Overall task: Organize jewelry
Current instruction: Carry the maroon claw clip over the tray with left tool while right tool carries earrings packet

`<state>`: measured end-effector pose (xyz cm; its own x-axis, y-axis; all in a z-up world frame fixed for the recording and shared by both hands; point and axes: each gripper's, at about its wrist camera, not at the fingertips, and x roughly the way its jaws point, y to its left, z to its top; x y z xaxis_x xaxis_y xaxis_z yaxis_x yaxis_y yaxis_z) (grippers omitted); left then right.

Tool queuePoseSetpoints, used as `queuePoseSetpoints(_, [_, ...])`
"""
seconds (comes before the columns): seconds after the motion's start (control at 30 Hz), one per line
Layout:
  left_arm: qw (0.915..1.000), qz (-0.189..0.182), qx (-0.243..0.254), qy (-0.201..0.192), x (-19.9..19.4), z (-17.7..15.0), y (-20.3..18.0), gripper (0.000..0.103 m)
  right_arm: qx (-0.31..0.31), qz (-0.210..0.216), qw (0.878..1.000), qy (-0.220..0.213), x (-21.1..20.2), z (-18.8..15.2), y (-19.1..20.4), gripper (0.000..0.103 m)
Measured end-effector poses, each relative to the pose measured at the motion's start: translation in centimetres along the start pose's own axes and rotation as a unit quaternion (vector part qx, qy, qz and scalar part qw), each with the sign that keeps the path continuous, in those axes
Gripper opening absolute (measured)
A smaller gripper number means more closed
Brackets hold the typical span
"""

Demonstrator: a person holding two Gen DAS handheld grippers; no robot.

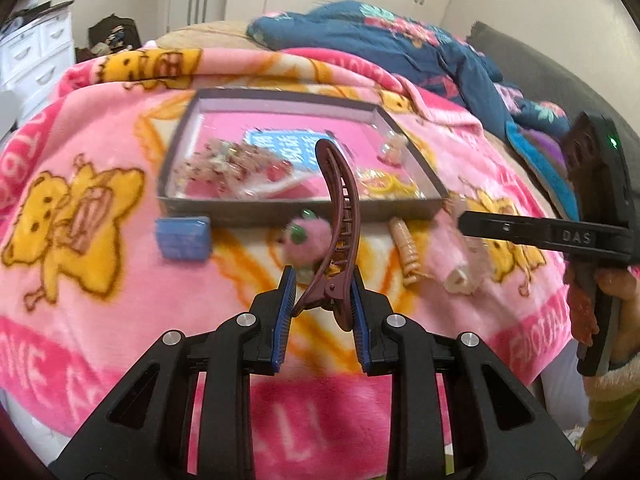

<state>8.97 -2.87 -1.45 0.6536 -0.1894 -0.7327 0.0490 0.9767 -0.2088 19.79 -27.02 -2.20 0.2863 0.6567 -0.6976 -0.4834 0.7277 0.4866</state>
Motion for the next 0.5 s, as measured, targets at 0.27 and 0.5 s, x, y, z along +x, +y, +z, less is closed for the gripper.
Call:
queuePoseSetpoints(0.27, [0.9986, 0.021, -0.034, -0.035, -2.5, 0.8, 3.0, 0.018, -0.015, 0.022, 0.999, -0.026, -0.2, 1.2, 2.6, 0.028])
queuePoseSetpoints(0.5, [0.9962, 0.03, -0.063, -0.051, -3.6, 1.3, 5.5, 0.018, -0.023, 0.04, 0.998, -0.037, 0.5, 2.4, 4.3, 0.028])
